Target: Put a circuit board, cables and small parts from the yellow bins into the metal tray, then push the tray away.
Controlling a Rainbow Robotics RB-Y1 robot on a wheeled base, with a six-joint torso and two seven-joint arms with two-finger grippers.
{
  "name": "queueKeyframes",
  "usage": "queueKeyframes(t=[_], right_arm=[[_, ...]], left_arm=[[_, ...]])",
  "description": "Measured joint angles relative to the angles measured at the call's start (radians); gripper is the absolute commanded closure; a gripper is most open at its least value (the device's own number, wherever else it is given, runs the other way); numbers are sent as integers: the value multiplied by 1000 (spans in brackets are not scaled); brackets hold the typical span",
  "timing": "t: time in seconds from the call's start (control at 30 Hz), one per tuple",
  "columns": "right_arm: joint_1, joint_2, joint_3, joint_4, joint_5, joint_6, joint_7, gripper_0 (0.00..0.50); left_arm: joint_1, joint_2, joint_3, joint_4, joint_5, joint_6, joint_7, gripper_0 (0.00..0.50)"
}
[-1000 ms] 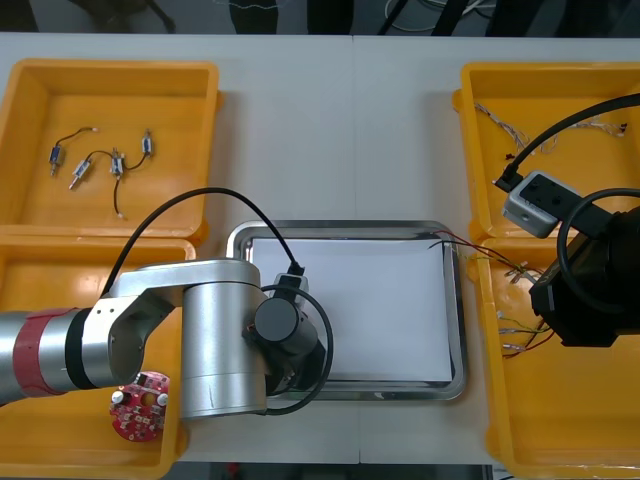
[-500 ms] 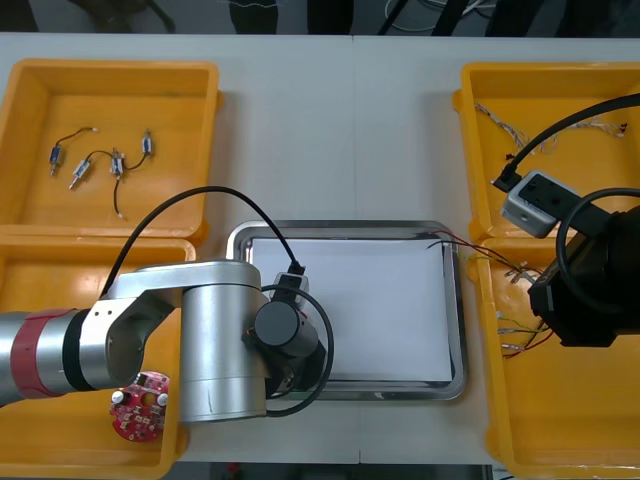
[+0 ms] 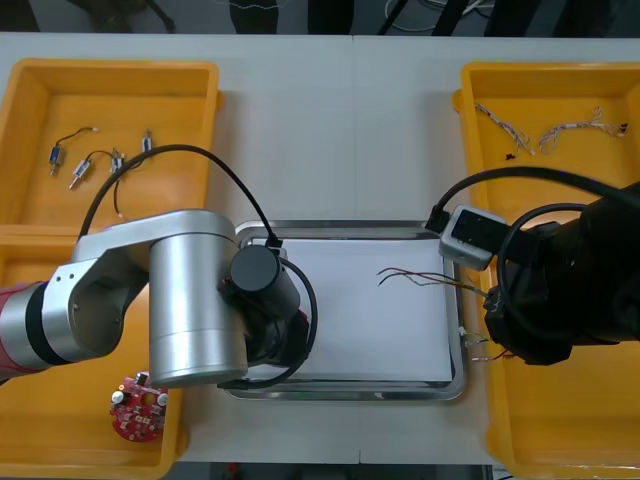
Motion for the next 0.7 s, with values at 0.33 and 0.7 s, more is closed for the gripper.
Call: queueKeyframes(t=[0.33,0.7], right_arm=[[-64,62,164,55,72,-46,212,500],[-90,159,259,217,114,-76,421,500]], left_arm=[[4,39,194,-33,61,73,0,0],[69,116,399,-41,104,109,-9,0]])
